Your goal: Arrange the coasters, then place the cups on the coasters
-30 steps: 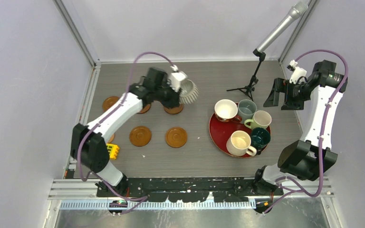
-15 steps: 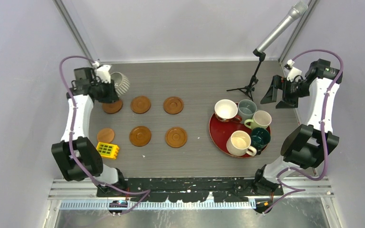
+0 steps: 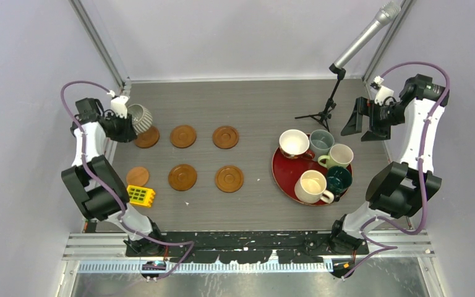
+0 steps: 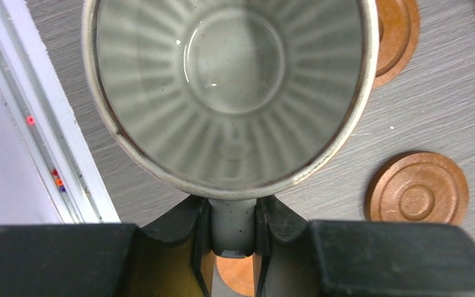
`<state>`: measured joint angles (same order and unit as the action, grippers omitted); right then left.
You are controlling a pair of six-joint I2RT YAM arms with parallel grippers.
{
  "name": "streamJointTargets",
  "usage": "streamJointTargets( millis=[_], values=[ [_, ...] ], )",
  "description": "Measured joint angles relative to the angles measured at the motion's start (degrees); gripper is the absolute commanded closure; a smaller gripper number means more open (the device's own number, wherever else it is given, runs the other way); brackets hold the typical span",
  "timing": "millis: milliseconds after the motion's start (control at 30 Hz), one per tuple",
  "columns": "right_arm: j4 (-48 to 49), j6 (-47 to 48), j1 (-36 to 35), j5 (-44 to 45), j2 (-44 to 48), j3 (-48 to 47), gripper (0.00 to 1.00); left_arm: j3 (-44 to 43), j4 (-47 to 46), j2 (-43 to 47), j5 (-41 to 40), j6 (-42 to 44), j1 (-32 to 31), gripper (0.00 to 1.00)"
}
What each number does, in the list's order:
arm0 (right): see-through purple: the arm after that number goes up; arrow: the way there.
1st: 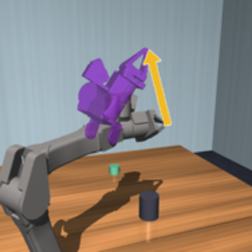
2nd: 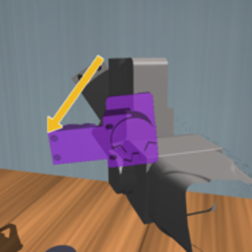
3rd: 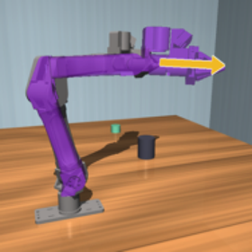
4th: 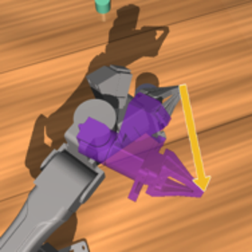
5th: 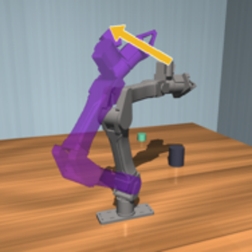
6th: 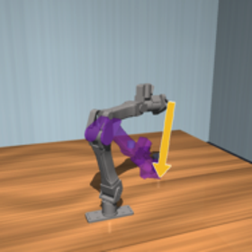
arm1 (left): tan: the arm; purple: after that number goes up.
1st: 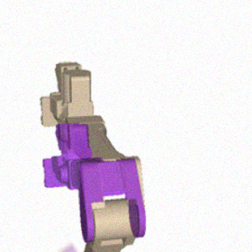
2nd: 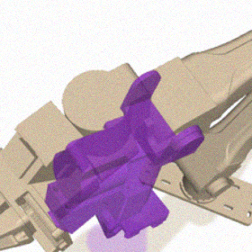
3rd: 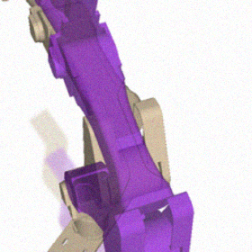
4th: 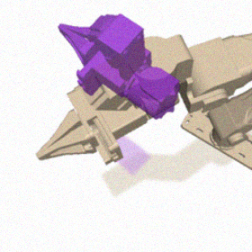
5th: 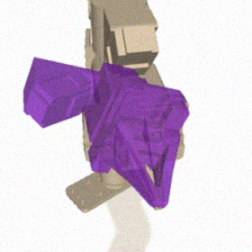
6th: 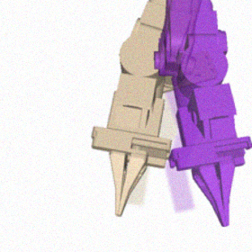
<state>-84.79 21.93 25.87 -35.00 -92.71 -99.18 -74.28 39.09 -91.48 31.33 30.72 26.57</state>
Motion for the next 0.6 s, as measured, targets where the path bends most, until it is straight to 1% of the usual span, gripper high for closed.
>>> streamJointTargets(
  millis=[200, 333, 600],
  values=[
    [-2.6, 1.6, 0.0, 2.0, -0.5, -2.0, 0.05, 0.0, -1.7, -5.8, 0.3, 5.5, 0.3, 1.00],
    [-3.7, 1.9, 0.0, 3.0, -0.5, -2.3, 0.05, -0.1, -3.7, -8.8, 0.2, 7.7, 0.6, 1.00],
    [-4.0, 1.9, -0.1, 4.4, -0.5, -2.3, 0.05, -1.8, -4.2, -14.5, -1.3, 10.6, 0.6, 1.00]
  ],
)
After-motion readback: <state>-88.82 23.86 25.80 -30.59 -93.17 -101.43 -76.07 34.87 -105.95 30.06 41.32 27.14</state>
